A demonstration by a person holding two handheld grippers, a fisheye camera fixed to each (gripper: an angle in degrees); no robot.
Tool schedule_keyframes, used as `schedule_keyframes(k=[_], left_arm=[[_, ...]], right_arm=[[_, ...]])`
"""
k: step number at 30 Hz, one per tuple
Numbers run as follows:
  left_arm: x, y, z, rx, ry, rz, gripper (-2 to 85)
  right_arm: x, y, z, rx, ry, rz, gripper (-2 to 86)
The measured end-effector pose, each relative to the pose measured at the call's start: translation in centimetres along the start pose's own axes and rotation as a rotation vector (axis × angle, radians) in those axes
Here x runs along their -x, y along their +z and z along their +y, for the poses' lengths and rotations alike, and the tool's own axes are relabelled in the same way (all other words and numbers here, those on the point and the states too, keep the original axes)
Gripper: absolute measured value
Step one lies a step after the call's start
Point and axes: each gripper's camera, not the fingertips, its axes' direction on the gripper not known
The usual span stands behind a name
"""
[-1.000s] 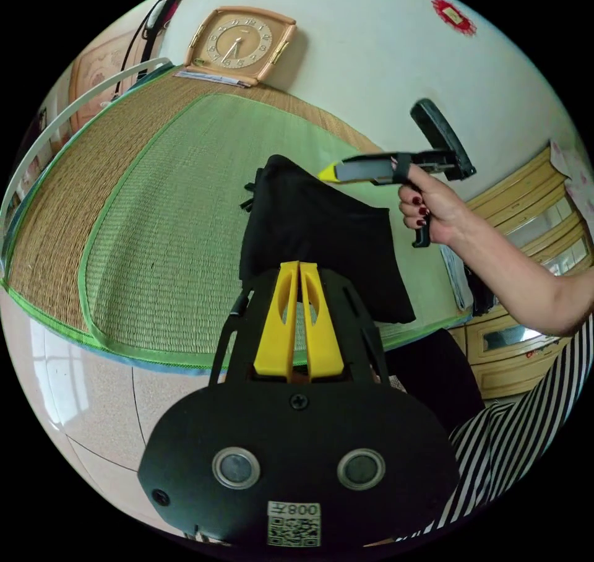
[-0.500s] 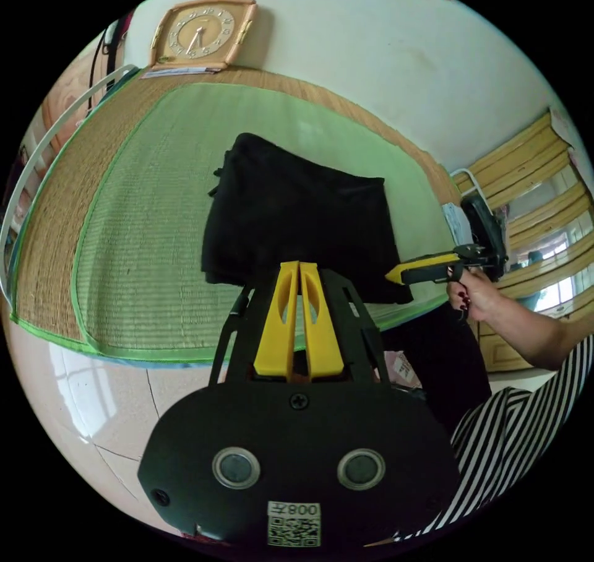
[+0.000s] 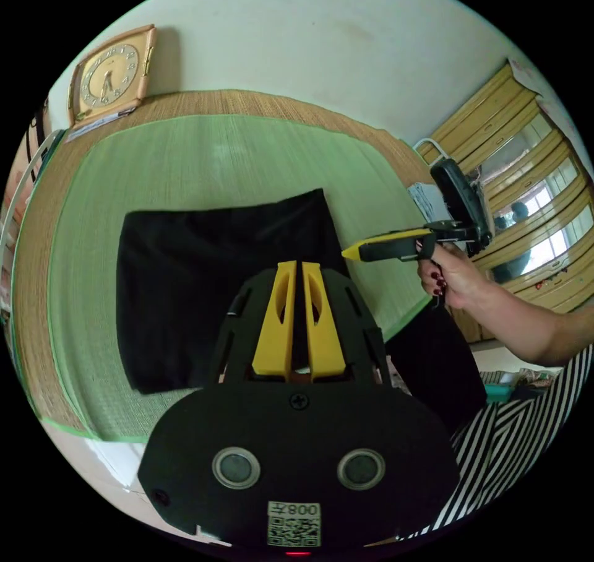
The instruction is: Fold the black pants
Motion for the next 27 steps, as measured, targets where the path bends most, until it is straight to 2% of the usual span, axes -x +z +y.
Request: schedule_keyframes(k=[5, 10, 17, 22, 27], left_arm=[[-1.5, 3.2, -6.3, 0.112, 0.089, -0.086, 2.3], [-3.0, 6.2, -8.6, 0.222, 0.155, -0.168, 1.6], [-4.0, 3.8, -9.6, 0.054, 0.079, -0.092, 0.3], [-4.9, 4.8, -10.3, 0.079, 0.083, -0.137, 0.2], [-5.3, 5.6, -10.2, 0.074, 0.066, -0.139, 0.3]], right_arm=[[-1.6, -1.4, -0.6, 0.026, 0.001, 0.024, 0.1], [-3.3, -1.9, 0.4, 0.067, 0.014, 0.005, 0.1], [-4.3, -3.3, 2.6, 0.067, 0.003, -0.052, 0.1], [-4.5, -5.2, 3.7, 0.062, -0.001, -0.090, 0.1], [-4.7, -9.0, 3.1, -0.047, -0.010, -0.105, 0.1]])
